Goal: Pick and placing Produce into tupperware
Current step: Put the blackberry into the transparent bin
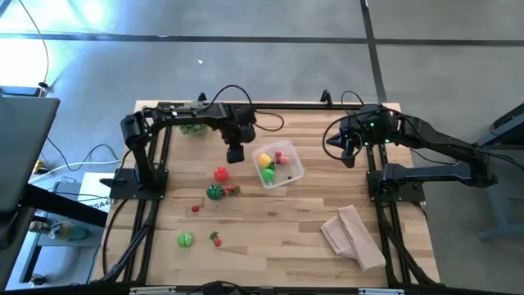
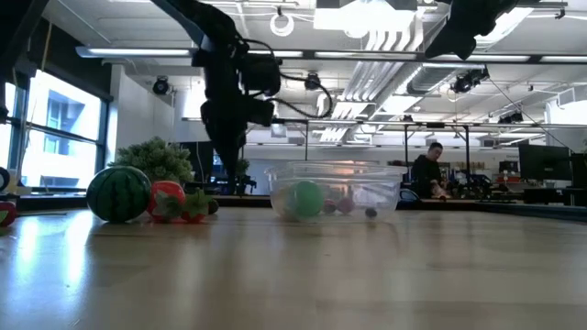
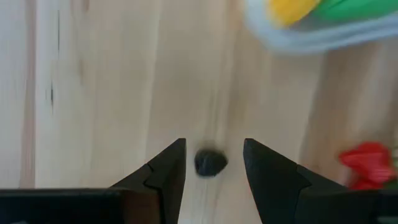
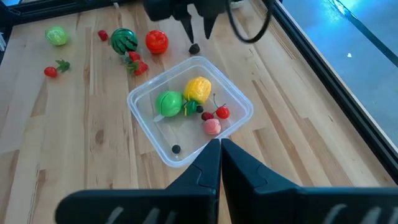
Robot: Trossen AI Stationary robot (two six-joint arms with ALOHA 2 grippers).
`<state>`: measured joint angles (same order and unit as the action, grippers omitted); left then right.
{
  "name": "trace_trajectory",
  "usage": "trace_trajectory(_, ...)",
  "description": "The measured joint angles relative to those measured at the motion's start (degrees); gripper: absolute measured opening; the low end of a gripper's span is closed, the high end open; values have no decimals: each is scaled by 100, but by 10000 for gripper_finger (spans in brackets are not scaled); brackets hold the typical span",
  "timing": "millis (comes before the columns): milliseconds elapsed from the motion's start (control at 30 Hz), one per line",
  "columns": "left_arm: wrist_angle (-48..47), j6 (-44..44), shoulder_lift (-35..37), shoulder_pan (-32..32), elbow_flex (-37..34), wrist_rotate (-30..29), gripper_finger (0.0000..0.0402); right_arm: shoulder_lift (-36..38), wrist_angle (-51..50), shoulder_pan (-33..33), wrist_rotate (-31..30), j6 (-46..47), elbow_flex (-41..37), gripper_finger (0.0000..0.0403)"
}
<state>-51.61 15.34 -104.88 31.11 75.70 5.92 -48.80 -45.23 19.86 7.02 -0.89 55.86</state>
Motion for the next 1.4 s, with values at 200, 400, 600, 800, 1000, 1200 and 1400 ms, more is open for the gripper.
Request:
trace_trajectory(200, 301, -765, -1, 1, -351, -578, 150, 0, 0, 0, 0, 0, 0, 4)
trace_trajectory(400, 337, -126, -2, 0, -745, -429, 150, 0, 1, -1, 0, 0, 0, 4)
trace_trajectory(600, 671, 497, 307, -2, -1182, -118, 150, 0, 0, 0, -1, 0, 0, 4)
trace_trajectory(800, 782, 1161, 501, -1, -1248, -104, 150, 0, 1, -1, 1, 0, 1, 4)
trace_trajectory(1000, 634, 2072, 501, -2, -1252, -102, 150, 2, 0, 0, 1, 0, 2, 4)
trace_trajectory(1200, 728, 2891, 501, -2, -1252, -102, 150, 2, 1, -1, 0, 0, 0, 4)
trace_trajectory(1400, 779, 3392, 464, -2, -1252, -101, 150, 2, 1, -1, 0, 0, 1, 4)
